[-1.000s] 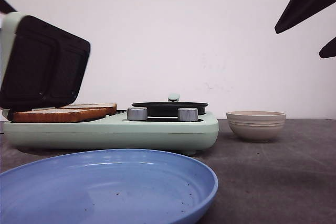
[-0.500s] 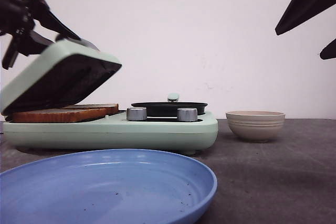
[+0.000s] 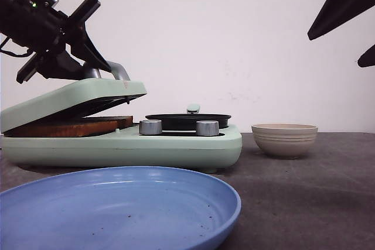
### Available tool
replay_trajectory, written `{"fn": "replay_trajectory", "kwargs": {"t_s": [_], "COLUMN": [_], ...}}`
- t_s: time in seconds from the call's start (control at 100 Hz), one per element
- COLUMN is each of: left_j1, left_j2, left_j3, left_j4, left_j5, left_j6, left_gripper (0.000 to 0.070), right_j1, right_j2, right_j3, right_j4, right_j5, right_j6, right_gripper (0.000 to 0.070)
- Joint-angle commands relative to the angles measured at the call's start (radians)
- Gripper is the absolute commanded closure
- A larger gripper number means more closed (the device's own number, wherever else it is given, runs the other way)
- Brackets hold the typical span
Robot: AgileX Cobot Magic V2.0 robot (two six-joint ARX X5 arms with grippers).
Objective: Make breakfast with bread and shrimp
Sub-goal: 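Grasp the lid handle with the left gripper and swing the lid closed, then release the lid handle and raise the left gripper away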
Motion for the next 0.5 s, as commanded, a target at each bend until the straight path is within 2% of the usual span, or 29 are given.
{"fn": "replay_trajectory", "kwargs": {"t_s": [0.0, 0.04, 0.09, 0.19, 0.24, 0.42, 0.49], "left_j1": [0.005, 0.005, 0.005, 0.005, 0.005, 0.005, 0.005], "left_j2": [0.040, 0.040, 0.040, 0.040, 0.040, 0.039, 0.039], "left_j3": [-0.047, -0.047, -0.047, -0.047, -0.047, -0.047, -0.046], "left_j4": [-0.146, -0.146, -0.145, -0.129, -0.122, -0.109, -0.104], "left_j5": [-0.013, -0.014, -0.013, 0.004, 0.010, 0.068, 0.084], "left_j6": [-0.083, -0.083, -0.082, -0.083, -0.084, -0.083, -0.083], "left_gripper": [0.0693, 0.0685, 0.0633, 0.0376, 0.0295, 0.0287, 0.0260], "right_j1": [0.006, 0.006, 0.006, 0.006, 0.006, 0.006, 0.006], "right_j2": [0.003, 0.003, 0.003, 0.003, 0.003, 0.002, 0.002], "right_j3": [0.003, 0.003, 0.003, 0.003, 0.003, 0.003, 0.003], "right_j4": [0.006, 0.006, 0.006, 0.004, 0.002, -0.014, -0.019], "right_j5": [-0.001, -0.001, -0.001, -0.001, -0.001, -0.001, -0.001], "right_j6": [0.006, 0.006, 0.006, 0.006, 0.006, 0.006, 0.006], "right_gripper": [0.0182, 0.0182, 0.0182, 0.0181, 0.0182, 0.0182, 0.0182]}}
